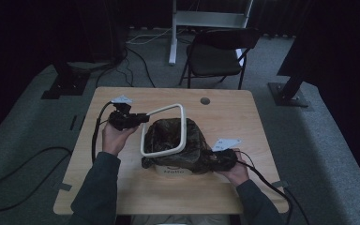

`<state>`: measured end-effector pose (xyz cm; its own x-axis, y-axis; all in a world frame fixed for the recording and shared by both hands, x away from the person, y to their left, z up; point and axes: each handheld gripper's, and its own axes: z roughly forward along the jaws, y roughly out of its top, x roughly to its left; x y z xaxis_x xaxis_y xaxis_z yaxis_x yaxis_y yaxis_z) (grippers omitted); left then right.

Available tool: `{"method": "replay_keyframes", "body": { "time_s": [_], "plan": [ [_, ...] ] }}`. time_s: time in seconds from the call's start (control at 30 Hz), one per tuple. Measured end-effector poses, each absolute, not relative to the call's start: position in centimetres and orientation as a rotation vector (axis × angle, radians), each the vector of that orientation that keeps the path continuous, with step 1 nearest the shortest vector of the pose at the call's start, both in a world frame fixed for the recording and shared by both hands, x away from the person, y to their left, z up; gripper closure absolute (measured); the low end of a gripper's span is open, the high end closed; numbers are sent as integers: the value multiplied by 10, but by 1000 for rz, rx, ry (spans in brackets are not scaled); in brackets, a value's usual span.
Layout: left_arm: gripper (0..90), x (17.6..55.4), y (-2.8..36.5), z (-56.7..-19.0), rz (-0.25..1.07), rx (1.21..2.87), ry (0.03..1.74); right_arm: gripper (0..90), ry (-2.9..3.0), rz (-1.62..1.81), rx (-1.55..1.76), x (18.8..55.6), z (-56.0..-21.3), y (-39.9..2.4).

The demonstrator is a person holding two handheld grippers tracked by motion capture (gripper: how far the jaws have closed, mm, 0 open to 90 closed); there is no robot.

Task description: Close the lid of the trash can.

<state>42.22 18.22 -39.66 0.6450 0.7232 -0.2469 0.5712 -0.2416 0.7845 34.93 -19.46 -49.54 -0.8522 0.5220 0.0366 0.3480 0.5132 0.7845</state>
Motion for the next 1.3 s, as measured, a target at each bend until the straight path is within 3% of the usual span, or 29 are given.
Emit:
{"method": "replay_keyframes", "body": {
  "time_s": [1.3],
  "plan": [
    [779,427,157,-399,159,1985,1027,521,2534,1262,769,353,-495,-205]
  ]
}}
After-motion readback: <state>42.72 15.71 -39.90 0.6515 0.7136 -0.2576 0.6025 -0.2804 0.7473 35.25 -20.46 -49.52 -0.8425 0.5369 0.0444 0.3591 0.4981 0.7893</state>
